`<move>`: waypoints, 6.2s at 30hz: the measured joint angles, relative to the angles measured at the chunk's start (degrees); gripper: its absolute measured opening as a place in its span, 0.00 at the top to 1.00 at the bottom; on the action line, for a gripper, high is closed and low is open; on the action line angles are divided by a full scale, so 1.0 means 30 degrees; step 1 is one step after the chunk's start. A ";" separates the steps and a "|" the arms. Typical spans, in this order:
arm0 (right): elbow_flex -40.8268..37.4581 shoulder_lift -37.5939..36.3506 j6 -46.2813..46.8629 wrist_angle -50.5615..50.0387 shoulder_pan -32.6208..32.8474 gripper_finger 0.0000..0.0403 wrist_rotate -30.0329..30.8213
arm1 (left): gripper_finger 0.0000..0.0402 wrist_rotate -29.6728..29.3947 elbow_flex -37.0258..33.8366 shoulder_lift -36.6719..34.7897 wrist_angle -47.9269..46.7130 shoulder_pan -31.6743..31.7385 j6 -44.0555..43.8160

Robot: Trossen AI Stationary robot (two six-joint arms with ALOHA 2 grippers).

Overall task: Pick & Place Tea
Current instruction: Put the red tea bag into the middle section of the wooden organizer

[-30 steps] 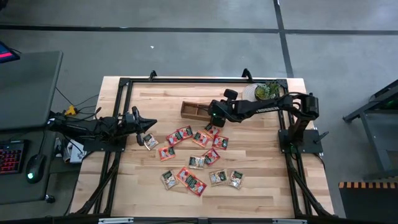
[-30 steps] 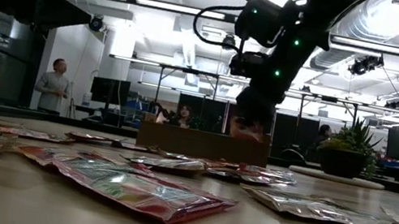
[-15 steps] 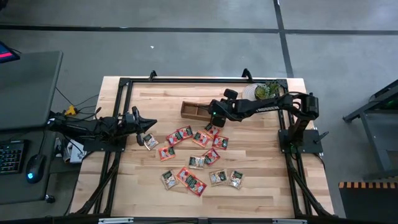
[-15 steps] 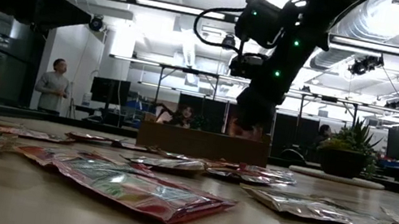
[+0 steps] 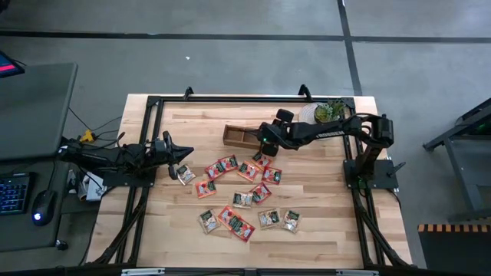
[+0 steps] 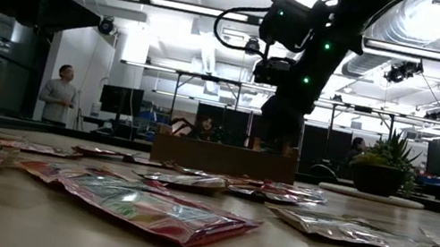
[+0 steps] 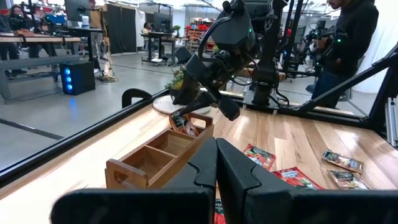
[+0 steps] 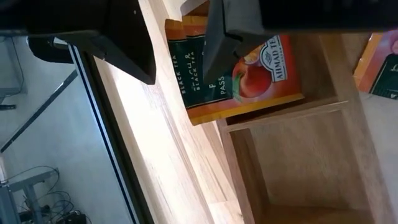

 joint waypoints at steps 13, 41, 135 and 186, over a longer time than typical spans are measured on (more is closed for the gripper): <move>0.0000 -0.4041 0.1873 -0.1435 0.0388 0.62 -0.1841 | 1.00 0.0000 -0.0006 0.0004 0.0000 0.0000 0.0000; -0.5133 -0.6633 1.3635 -0.2195 0.1579 0.61 -1.3440 | 1.00 -0.0007 -0.0007 0.0005 0.0000 0.0001 0.0000; -1.0650 -0.3485 2.7062 0.9294 0.3688 0.47 -1.2102 | 1.00 -0.0007 0.0000 -0.0001 0.0000 0.0001 0.0000; -1.0681 -1.1673 1.9345 0.9986 0.2618 1.00 -1.1001 | 1.00 -0.0007 0.0000 0.0006 0.0000 -0.0006 0.0000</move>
